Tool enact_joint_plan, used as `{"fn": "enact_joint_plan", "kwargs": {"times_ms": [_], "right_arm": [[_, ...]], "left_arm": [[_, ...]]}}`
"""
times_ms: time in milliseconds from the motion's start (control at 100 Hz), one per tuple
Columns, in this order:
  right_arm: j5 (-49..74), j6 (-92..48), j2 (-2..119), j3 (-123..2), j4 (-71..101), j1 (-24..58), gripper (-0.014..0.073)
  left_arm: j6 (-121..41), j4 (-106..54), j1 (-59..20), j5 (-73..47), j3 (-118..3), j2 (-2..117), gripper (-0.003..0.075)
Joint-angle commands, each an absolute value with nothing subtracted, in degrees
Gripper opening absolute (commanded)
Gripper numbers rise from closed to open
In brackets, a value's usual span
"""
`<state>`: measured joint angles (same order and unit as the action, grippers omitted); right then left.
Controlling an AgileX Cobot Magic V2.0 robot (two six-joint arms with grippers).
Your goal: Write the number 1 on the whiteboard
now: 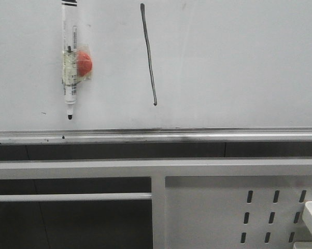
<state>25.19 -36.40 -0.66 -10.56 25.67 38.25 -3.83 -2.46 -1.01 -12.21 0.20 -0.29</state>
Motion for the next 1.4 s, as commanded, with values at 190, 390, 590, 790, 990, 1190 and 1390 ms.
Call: {"fn": "enact_joint_plan", "kwargs": {"times_ms": [190,390,590,790,990,1190,1390], "right_arm": [[21.35,-36.49,-1.33,-11.95,26.26,37.92,-0.0069],[21.35,-36.49,-1.33,-11.95,26.26,37.92,-0.0069],[21.35,-36.49,-1.33,-11.95,26.26,37.92,-0.0069],[21.35,-36.49,-1.33,-11.95,26.26,37.92,-0.0069],[21.35,-36.49,-1.33,-11.95,26.26,37.92,-0.0069],[20.01,-36.49,-1.33,-9.17,25.01,37.92,-0.0069],[5.68,-16.73,-1.33,1.47,10.38,36.54,-0.0069]], "left_arm": [[-4.68,-3.29,-0.95,-16.17,2.24,-1.55,-0.0020],[-4.68,-4.10,-0.95,-16.17,2.24,-1.55,-0.0020],[-4.68,-4.10,-0.95,-16.17,2.24,-1.55,-0.0020],[-4.68,-4.10,-0.95,-16.17,2.24,-1.55,-0.0020],[-4.68,-4.10,-0.95,-16.17,2.24,-1.55,-0.0020],[-4.68,-4.10,-0.95,-16.17,2.24,-1.55,-0.0020],[-4.68,-4.10,-0.95,-16.17,2.24,-1.55,-0.0020]]}}
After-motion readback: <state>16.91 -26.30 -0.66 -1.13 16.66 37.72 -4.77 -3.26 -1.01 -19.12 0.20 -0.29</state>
